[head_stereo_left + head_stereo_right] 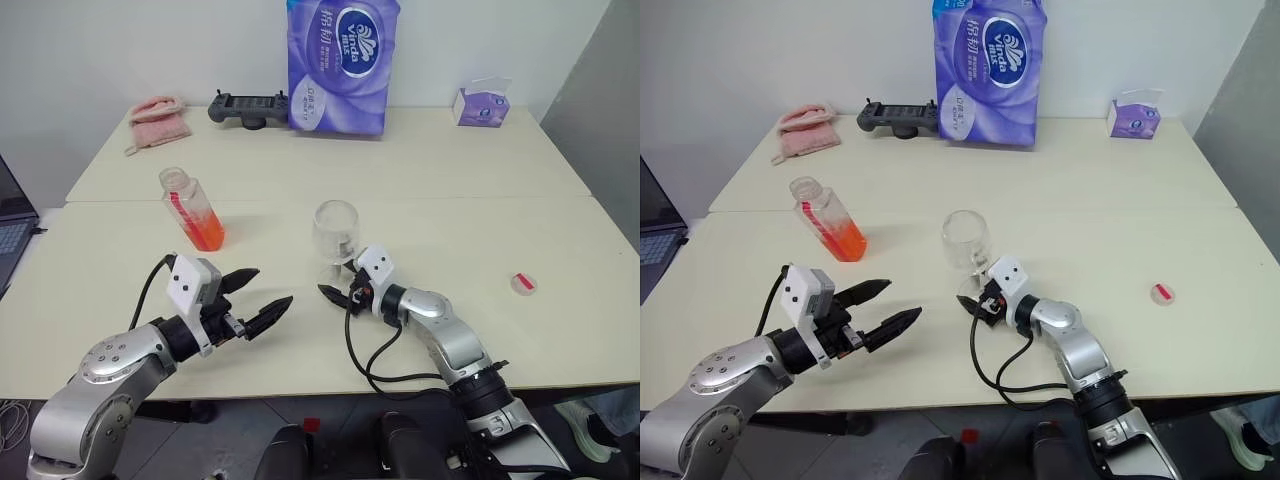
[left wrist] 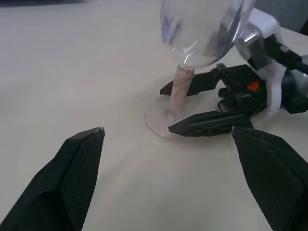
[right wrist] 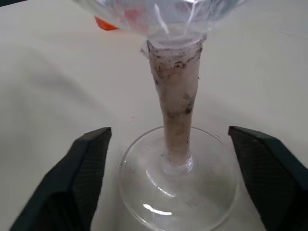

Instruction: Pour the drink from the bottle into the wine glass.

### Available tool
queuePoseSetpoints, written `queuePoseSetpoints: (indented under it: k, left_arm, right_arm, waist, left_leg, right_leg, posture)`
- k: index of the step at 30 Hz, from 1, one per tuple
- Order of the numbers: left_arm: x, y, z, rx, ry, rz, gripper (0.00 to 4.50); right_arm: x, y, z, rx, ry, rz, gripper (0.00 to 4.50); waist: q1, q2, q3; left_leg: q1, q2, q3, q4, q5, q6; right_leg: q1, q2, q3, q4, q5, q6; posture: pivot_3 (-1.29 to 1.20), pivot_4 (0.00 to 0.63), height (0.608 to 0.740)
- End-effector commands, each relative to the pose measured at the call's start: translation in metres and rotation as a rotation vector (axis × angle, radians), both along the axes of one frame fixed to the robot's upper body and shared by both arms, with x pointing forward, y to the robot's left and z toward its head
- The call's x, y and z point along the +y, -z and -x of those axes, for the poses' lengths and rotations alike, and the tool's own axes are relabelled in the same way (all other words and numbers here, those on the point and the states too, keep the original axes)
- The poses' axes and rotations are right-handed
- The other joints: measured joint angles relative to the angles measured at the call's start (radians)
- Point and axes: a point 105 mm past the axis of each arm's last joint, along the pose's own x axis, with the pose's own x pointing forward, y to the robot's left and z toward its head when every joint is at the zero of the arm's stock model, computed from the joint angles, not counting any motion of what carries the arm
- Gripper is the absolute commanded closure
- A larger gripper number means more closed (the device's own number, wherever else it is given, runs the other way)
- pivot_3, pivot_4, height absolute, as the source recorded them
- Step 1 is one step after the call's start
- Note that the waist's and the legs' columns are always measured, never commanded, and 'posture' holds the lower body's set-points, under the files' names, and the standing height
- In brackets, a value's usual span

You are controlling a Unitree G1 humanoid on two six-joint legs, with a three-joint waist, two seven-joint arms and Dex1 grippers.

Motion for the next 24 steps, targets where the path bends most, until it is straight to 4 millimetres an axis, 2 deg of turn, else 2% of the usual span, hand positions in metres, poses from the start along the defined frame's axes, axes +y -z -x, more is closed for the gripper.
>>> queuePoseSetpoints:
  k: [1,5,8,9,12,15,17,20,22,24]
  left_arm:
    - [0.009,-0.001,-0.004,-0.040,-0.052,0.009,0.00]
    - [0.024,0.000,-0.012,-0.104,-0.169,0.007,0.00]
    - [0.044,-0.001,-0.020,-0.184,-0.324,-0.001,0.00]
    - [0.052,-0.001,-0.022,-0.212,-0.388,-0.008,0.00]
    - [0.070,0.002,-0.027,-0.264,-0.548,-0.009,0.00]
    - [0.080,0.001,-0.036,-0.298,-0.631,-0.025,0.00]
    - [0.087,-0.004,-0.045,-0.326,-0.661,-0.030,0.00]
    - [0.099,-0.015,-0.059,-0.359,-0.703,-0.022,0.00]
    - [0.104,-0.023,-0.066,-0.380,-0.716,-0.020,0.00]
    - [0.105,-0.028,-0.072,-0.389,-0.712,-0.030,0.00]
  right_arm:
    - [-0.004,-0.015,-0.002,-0.049,-0.002,-0.016,0.01]
    - [-0.019,-0.023,0.003,-0.066,-0.014,-0.005,0.01]
    - [-0.036,-0.030,0.017,-0.057,-0.074,0.022,0.01]
    - [-0.047,-0.033,0.023,-0.055,-0.092,0.041,0.01]
    - [-0.096,-0.051,0.050,-0.004,-0.192,0.149,0.01]
    - [-0.124,-0.088,0.067,0.010,-0.267,0.182,0.01]
    - [-0.133,-0.127,0.062,-0.042,-0.253,0.136,0.01]
    - [-0.131,-0.179,0.055,-0.136,-0.256,0.074,0.01]
    - [-0.126,-0.200,0.057,-0.157,-0.294,0.065,0.01]
    - [-0.121,-0.212,0.058,-0.156,-0.320,0.064,0.01]
  waist:
    - [0.000,0.000,0.000]
    - [0.002,0.000,0.000]
    - [0.008,0.000,0.000]
    - [0.009,0.000,0.000]
    - [0.014,0.000,0.000]
    - [0.019,-0.001,0.001]
    - [0.016,-0.001,0.001]
    - [0.006,-0.002,0.001]
    - [0.008,-0.002,0.001]
    - [0.009,-0.002,0.000]
  left_leg:
    - [0.000,0.000,0.000,0.000,0.000,0.000]
    - [0.000,0.000,0.000,0.000,0.000,0.000]
    - [-0.001,-0.001,0.000,0.000,0.000,0.000]
    - [-0.001,-0.001,-0.001,0.000,0.000,0.000]
    - [-0.001,-0.002,-0.001,0.000,0.000,0.000]
    - [-0.003,-0.003,-0.001,0.002,0.000,0.000]
    - [-0.001,-0.005,0.000,0.003,0.000,0.000]
    - [0.000,-0.002,0.001,0.002,0.000,0.000]
    - [0.000,-0.001,0.000,0.001,0.000,0.000]
    - [-0.001,-0.001,-0.001,0.000,0.000,0.001]
  right_leg:
    - [0.000,0.000,0.000,0.000,0.000,0.000]
    - [0.000,0.000,0.000,0.000,0.000,0.000]
    - [0.000,-0.001,0.000,-0.001,0.000,0.000]
    - [0.000,-0.001,0.000,-0.001,0.000,0.000]
    - [0.001,-0.004,-0.001,-0.001,0.000,0.000]
    - [0.001,-0.008,-0.001,-0.002,-0.001,0.002]
    - [0.002,-0.007,-0.002,-0.002,-0.002,0.005]
    - [0.002,-0.003,-0.002,-0.001,-0.003,0.005]
    - [0.002,-0.001,-0.002,-0.001,-0.001,0.002]
    - [0.001,-0.001,-0.003,-0.001,0.000,0.000]
  posture:
    - [0.00,0.150,0.740]
    - [0.00,0.150,0.740]
    - [0.00,0.150,0.740]
    - [0.00,0.150,0.740]
    - [0.00,0.150,0.740]
    - [0.00,0.150,0.740]
    - [0.00,0.150,0.740]
    - [0.00,0.150,0.740]
    - [0.00,0.150,0.740]
    - [0.00,0.150,0.740]
